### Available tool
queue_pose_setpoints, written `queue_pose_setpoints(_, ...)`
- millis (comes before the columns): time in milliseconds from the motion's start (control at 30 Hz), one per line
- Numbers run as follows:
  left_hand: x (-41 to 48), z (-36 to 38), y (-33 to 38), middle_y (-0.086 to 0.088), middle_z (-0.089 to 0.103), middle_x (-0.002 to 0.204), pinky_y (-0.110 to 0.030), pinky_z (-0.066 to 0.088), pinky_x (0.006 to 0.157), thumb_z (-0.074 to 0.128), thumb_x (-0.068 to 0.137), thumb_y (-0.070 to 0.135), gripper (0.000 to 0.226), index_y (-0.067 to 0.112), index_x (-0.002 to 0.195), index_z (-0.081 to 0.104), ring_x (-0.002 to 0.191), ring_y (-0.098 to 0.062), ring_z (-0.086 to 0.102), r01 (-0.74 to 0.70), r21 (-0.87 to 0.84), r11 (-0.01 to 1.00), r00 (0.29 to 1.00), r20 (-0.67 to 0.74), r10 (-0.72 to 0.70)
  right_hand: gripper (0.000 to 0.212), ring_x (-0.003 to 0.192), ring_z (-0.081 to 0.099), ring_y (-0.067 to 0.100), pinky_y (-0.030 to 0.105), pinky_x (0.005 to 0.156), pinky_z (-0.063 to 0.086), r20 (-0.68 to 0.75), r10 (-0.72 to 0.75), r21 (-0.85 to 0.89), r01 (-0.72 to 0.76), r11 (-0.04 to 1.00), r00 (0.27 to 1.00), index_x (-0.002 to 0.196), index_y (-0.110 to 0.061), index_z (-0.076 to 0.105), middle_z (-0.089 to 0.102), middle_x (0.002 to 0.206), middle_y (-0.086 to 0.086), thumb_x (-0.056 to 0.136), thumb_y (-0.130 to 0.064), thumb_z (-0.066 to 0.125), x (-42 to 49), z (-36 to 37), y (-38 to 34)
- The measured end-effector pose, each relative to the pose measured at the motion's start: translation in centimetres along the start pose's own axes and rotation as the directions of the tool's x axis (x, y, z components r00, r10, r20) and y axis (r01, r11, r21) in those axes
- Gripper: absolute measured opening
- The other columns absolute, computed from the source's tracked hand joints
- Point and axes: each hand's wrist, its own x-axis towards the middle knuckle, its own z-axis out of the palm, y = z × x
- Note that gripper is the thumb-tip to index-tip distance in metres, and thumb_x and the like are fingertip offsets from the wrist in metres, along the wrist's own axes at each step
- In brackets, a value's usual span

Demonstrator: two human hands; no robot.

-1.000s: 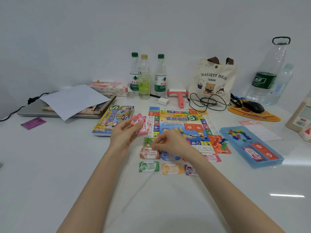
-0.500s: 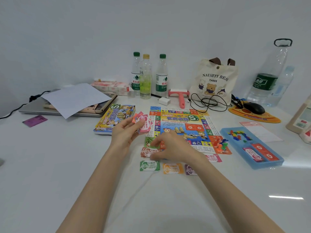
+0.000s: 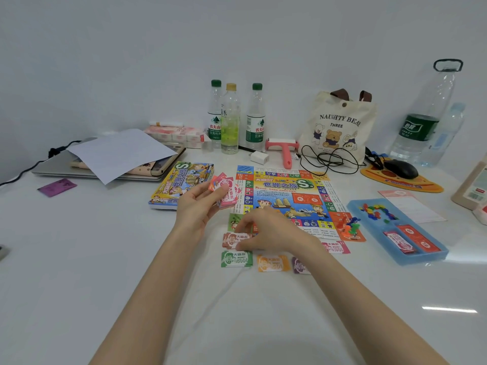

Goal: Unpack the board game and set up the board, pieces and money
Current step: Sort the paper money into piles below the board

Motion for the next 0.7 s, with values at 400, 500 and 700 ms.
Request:
queue_pose_setpoints(400,-0.4,0.4,0.0,-0.012,0.074,0.1,-0.026,0.06,0.07,0.073,0.076,0.001,0.04,0.0,0.115,0.064,0.083,-0.018,0.072,0.053,-0.022,0.998,0.998,0.04,-0.052,0.013,0.089,0.061,0.003,0.024,0.08,0.047,-0.182,0.146,0.392,-0.064,0.918,0.972,0.099,-0.029,0.071,0.068,0.093,-0.012,0.087,-0.032,0.067,-0.8,-1.4,0.9)
queue_pose_setpoints(500,-0.8,1.0,-0.2,-0.014,0.073,0.1,-0.025,0.059,0.065,0.071,0.077,0.0,0.041,-0.001,0.118,0.062,0.078,-0.017,0.072,0.109,-0.067,0.992,0.992,0.074,-0.104,0.01,0.088,0.06,-0.001,0.022,0.08,0.046,-0.284,0.254,0.551,-0.059,0.832,0.925,0.097,-0.026,0.071,0.069,0.092,-0.011,0.091,-0.028,0.062,-1.2,-1.6,0.8)
queue_pose_setpoints(700,-2.0,3.0,-1.5,-0.004,0.074,0.079,-0.017,0.055,0.054,0.069,0.079,-0.002,0.036,-0.003,0.114,0.063,0.064,-0.009,0.07,0.146,-0.125,0.981,0.988,0.063,-0.139,0.013,0.076,0.066,0.001,0.018,0.069,0.047,-0.289,0.317,0.711,-0.019,0.703,0.903,0.085,-0.02,0.07,0.071,0.08,-0.007,0.08,-0.03,0.076,-2.0,-0.8,0.5)
